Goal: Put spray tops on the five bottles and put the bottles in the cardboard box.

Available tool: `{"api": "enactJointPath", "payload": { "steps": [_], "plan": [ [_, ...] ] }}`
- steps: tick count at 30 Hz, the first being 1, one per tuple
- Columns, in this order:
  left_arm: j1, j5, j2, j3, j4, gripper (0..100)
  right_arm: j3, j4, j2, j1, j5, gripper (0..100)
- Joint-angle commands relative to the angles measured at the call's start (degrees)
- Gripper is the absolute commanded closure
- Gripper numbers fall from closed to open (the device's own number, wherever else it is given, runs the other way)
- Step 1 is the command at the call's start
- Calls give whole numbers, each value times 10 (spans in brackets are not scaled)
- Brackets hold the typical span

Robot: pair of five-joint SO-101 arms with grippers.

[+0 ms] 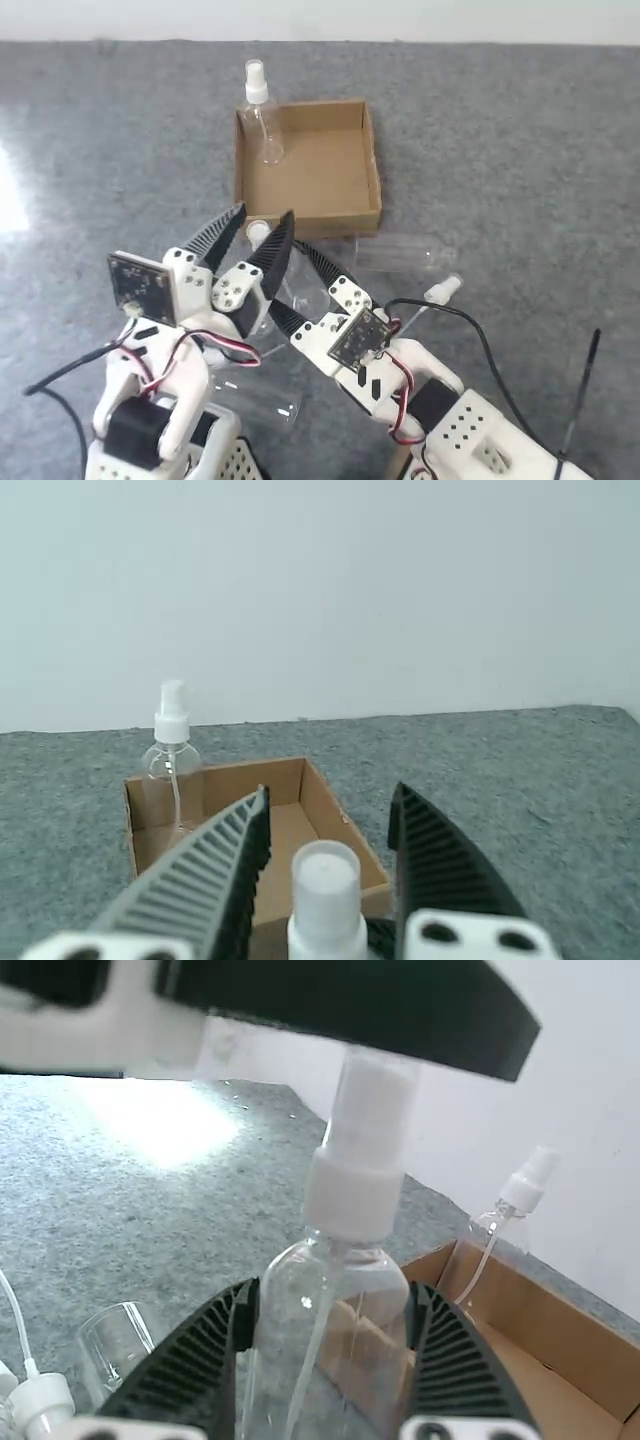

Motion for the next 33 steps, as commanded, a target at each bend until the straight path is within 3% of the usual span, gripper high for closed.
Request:
{"api": "enactJointPath", "payload": {
  "steps": [1, 17, 33],
  "plan": [
    [-31, 4, -4, -44, 2, 823, -7, -18, -10, 9, 5, 908],
    [-95, 34, -4, -53, 1, 819, -7, -18, -13, 10, 5, 908],
    [-93, 33, -4, -23, 0, 819, -11, -23, -15, 12, 6, 908]
  ]
}}
